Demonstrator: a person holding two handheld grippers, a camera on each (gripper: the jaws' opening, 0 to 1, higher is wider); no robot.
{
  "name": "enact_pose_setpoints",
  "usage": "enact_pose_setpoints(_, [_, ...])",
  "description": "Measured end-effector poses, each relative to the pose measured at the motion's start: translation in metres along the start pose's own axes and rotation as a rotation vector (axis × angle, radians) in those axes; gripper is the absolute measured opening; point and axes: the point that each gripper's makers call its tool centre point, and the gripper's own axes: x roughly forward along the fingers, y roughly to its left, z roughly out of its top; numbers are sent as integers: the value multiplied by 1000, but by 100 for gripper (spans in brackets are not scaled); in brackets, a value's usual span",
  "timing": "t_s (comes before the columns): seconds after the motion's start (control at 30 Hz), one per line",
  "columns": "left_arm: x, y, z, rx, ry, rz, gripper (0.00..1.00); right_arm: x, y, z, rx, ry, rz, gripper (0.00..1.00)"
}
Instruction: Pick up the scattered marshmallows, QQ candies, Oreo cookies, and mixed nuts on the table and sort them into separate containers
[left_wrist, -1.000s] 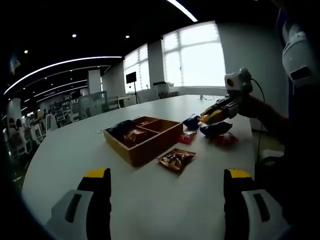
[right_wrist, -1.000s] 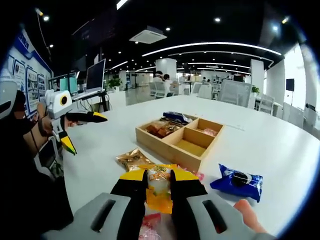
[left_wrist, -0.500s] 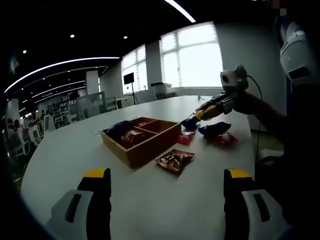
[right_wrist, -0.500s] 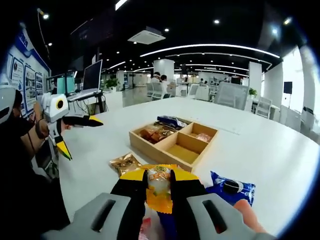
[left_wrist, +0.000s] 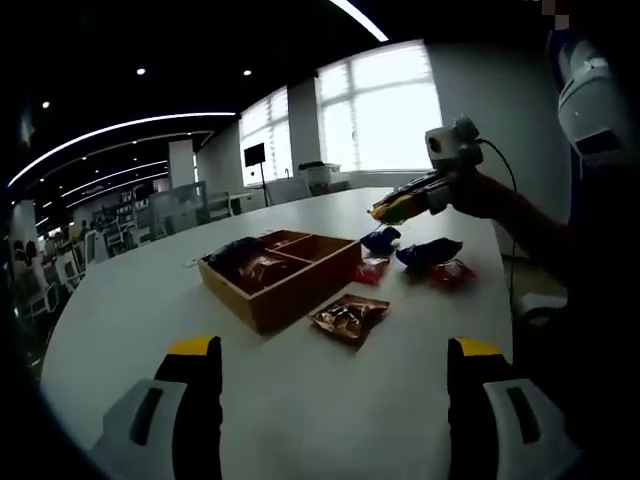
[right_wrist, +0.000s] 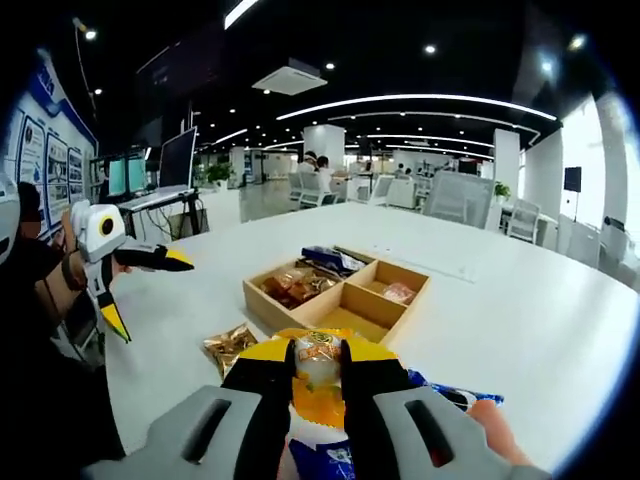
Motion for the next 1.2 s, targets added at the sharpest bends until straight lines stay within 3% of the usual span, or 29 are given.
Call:
enact_pose_setpoints(0.4, [-1, -3, 1, 9, 2, 3, 97, 23, -5, 25, -48, -23, 13, 15])
enact_pose_setpoints(0.77, [-4, -5, 2, 7, -2, -1, 97, 39, -14, 42, -24, -56, 31, 15])
enact_pose_setpoints(1.2, [-4, -6, 7, 14, -10, 0, 97, 67, -45, 42, 31, -28, -10, 15])
